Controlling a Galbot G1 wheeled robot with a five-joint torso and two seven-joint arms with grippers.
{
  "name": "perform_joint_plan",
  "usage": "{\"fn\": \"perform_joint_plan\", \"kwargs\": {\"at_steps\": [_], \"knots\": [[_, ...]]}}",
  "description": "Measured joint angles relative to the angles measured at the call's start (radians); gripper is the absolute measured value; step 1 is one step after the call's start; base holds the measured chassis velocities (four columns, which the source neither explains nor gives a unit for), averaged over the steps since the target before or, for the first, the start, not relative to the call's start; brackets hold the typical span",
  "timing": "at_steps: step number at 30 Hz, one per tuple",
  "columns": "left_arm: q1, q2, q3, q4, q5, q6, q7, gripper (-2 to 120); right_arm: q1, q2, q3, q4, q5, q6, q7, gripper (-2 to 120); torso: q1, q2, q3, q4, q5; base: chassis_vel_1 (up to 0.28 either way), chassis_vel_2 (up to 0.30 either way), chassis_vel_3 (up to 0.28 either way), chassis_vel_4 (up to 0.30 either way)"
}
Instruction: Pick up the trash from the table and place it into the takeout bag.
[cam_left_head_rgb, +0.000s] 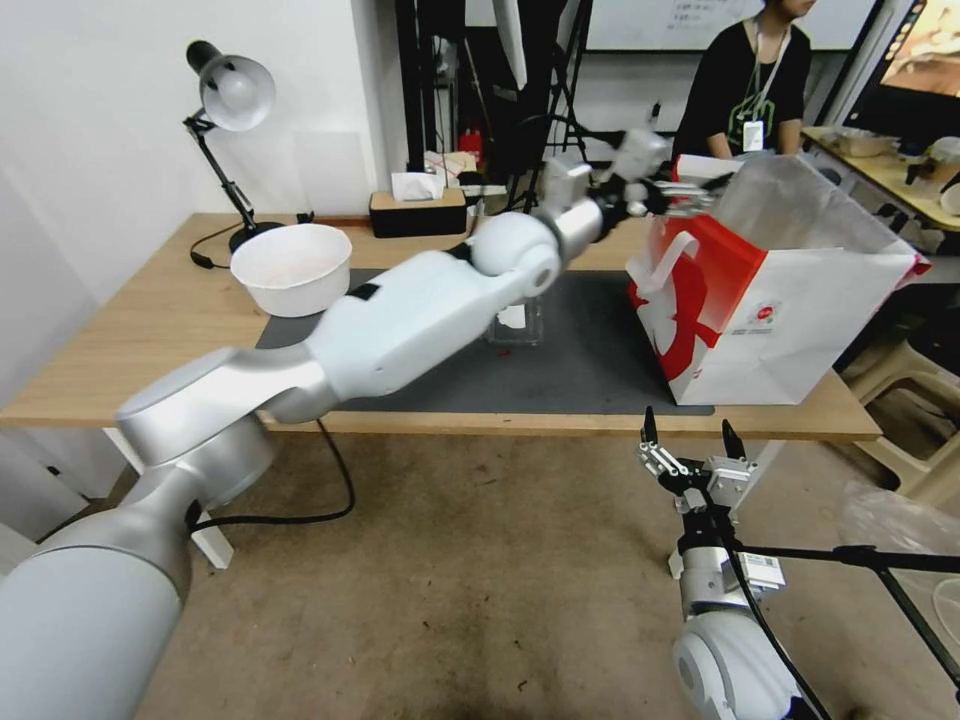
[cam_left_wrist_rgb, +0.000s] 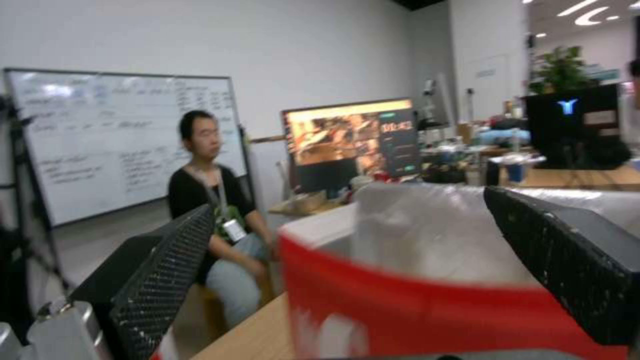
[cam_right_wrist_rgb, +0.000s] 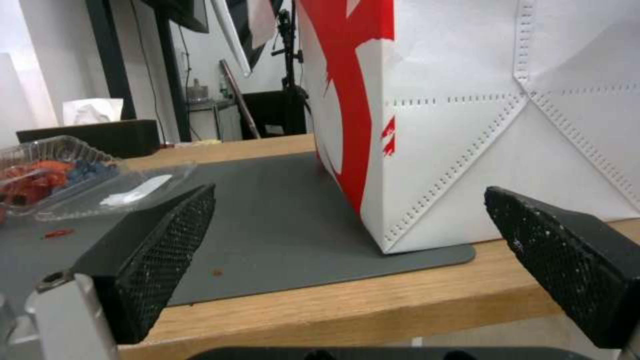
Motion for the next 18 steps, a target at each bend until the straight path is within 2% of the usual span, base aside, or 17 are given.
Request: {"fn": "perform_joint_plan", "kwargs": {"at_steps": [9,13,14,17,18], "knots": [[0.138,0.115,-0.099,-0.070,0.010,0.000,-0.019,100,0.000,-0.003,-0.001,0.003,-0.002,-0.003,0.001,100,0.000,0.000,0.000,-0.0002,0.0000,0.000,0.000,0.000,0.000],[0.226,0.192,-0.167,-0.114,0.024,0.002,-0.026,100,0.002,-0.001,-0.003,0.003,-0.002,-0.005,0.001,100,0.000,0.000,0.000,-0.0005,0.0001,0.000,0.000,0.000,0.000],[0.226,0.192,-0.167,-0.114,0.024,0.002,-0.026,100,0.002,-0.001,-0.003,0.003,-0.002,-0.005,0.001,100,0.000,0.000,0.000,-0.0005,0.0001,0.000,0.000,0.000,0.000],[0.295,0.263,-0.222,-0.159,0.032,0.006,-0.035,100,0.003,0.003,-0.009,0.002,-0.005,-0.006,0.001,100,0.000,0.000,0.000,0.0003,0.0000,0.000,0.000,0.000,0.000],[0.295,0.263,-0.222,-0.159,0.032,0.006,-0.035,100,0.003,0.003,-0.009,0.002,-0.005,-0.006,0.001,100,0.000,0.000,0.000,0.0003,0.0000,0.000,0.000,0.000,0.000]]}}
